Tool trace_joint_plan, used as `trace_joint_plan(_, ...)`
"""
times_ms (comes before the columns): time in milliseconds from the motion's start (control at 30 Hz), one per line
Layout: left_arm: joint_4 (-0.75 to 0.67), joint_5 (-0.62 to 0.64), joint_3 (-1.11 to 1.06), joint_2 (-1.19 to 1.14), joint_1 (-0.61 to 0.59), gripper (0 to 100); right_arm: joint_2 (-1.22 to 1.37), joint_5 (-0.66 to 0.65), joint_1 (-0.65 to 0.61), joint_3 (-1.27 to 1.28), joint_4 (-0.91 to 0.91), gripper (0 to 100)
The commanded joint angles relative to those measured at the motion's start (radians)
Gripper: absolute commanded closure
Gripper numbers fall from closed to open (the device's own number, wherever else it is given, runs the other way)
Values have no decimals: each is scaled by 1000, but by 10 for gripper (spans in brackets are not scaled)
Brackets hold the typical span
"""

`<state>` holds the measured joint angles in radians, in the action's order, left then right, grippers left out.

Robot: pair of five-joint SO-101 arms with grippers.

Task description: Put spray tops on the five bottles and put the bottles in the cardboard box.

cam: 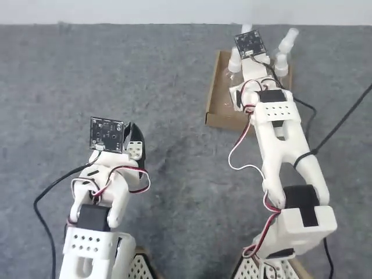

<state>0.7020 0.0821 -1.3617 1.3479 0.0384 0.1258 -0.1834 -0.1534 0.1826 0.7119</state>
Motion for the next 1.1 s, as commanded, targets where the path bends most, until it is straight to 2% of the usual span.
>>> trace_joint_plan(0,-32,0,7,21,-5,989,-35,-11,-10,-18,7,760)
trace_joint_plan(400,-32,0,7,21,-5,989,-236,-15,-8,-17,19,764)
trace_joint_plan(700,-32,0,10,23,-8,989,-392,-9,-8,-55,291,765)
trace_joint_plan(767,-31,0,15,23,-17,989,-440,-8,-10,-54,341,801)
trace_joint_plan(933,-29,2,18,103,-86,989,-556,-15,-8,-6,437,998)
trace_joint_plan(1067,23,2,-21,262,-83,989,-661,-15,-7,184,460,957)
